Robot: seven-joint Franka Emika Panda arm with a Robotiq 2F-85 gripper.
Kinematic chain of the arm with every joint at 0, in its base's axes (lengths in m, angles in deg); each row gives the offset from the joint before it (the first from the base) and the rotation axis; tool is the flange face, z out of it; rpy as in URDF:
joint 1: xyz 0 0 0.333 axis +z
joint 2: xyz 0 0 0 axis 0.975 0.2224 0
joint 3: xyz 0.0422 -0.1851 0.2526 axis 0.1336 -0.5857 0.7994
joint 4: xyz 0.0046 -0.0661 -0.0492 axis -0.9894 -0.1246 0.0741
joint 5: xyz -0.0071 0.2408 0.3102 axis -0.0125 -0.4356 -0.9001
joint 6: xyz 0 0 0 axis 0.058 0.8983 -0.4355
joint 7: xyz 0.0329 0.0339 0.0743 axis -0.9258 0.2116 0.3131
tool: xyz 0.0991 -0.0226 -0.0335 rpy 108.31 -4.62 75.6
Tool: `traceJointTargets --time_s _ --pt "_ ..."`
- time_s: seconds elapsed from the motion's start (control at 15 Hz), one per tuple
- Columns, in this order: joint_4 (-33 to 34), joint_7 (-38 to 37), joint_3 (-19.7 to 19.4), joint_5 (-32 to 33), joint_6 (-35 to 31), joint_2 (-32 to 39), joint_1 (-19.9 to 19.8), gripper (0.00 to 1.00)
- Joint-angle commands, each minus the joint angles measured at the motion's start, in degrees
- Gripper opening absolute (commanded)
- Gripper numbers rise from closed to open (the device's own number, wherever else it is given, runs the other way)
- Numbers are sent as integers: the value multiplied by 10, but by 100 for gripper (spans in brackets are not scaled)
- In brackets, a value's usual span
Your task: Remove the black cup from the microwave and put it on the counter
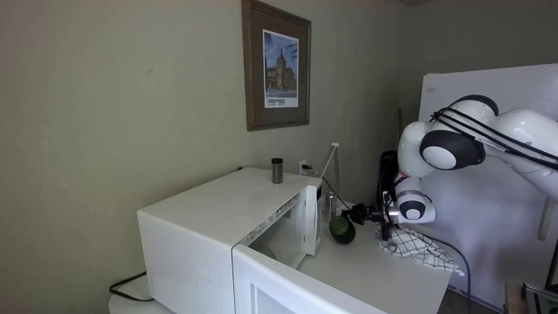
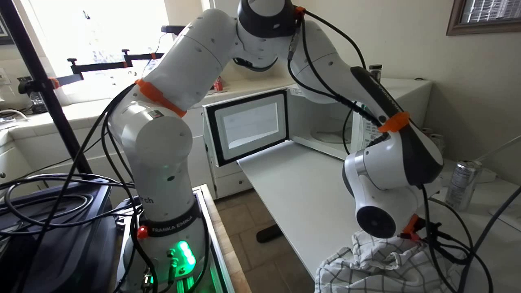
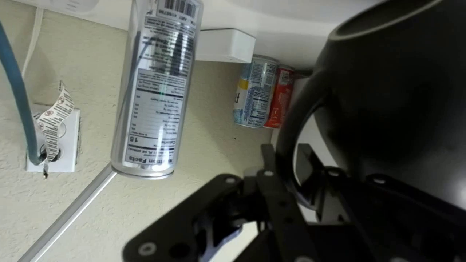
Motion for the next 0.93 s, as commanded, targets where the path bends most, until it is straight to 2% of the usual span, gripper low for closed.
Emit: traceJointTargets --time_s 0.0,0.33,0.67,0.73,0.8,0.87 --pt "-6 14 17 0 59 12 -18 4" --pt "-4 3 39 -1 120 32 -35 2" --pt "0 6 47 -3 141 44 -43 3" --pt "0 8 46 -2 138 44 -42 18" --pt "0 10 44 -2 135 44 -40 39" --pt "-1 12 41 1 133 43 -38 43"
